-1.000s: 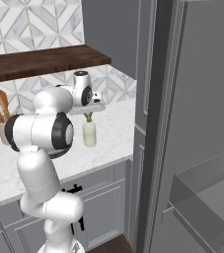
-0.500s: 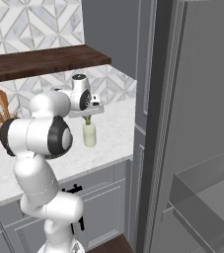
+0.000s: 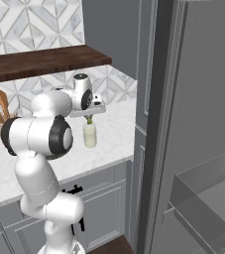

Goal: Grab a lemon wedge from the fridge and one ice cube from the ice bowl, and put them in the glass of lemonade.

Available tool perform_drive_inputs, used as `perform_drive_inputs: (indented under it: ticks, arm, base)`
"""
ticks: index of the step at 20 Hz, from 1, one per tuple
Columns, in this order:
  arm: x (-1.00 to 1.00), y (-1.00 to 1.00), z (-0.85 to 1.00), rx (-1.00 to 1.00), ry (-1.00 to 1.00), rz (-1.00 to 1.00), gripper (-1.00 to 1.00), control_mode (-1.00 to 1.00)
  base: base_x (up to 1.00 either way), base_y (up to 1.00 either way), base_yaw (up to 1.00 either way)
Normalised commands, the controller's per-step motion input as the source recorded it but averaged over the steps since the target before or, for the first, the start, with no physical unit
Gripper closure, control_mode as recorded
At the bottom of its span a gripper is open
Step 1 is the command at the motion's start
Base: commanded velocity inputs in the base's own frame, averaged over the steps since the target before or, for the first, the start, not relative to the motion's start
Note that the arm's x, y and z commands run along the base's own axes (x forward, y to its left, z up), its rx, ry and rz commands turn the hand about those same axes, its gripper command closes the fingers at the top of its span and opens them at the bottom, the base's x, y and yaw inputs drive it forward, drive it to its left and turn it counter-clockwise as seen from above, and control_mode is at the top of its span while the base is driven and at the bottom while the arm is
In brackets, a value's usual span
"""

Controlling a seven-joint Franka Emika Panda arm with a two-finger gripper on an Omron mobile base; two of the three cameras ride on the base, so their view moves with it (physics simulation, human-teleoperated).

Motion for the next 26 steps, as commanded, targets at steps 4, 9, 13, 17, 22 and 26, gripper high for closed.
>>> perform_drive_inputs:
  ticks: [4,9,13,17,22,26]
  arm:
    - [0.09,0.03,-0.15,0.00,0.00,0.00,1.00,-1.00]
    - [0.04,-0.01,-0.14,0.00,-0.01,0.00,1.00,-1.00]
    - [0.00,-0.02,0.00,0.00,0.00,0.00,1.00,-1.00]
    - [0.00,0.00,0.00,0.00,0.00,0.00,1.00,-1.00]
    - [0.01,-0.04,0.00,0.00,0.00,0.00,1.00,-1.00]
    - [0.00,-0.01,0.00,0.00,0.00,0.00,1.00,-1.00]
  base:
    - [0.00,0.00,0.00]
    - [0.00,0.00,0.00]
    - [0.00,0.00,0.00]
    - [0.00,0.00,0.00]
    - [0.00,0.00,0.00]
    - [0.00,0.00,0.00]
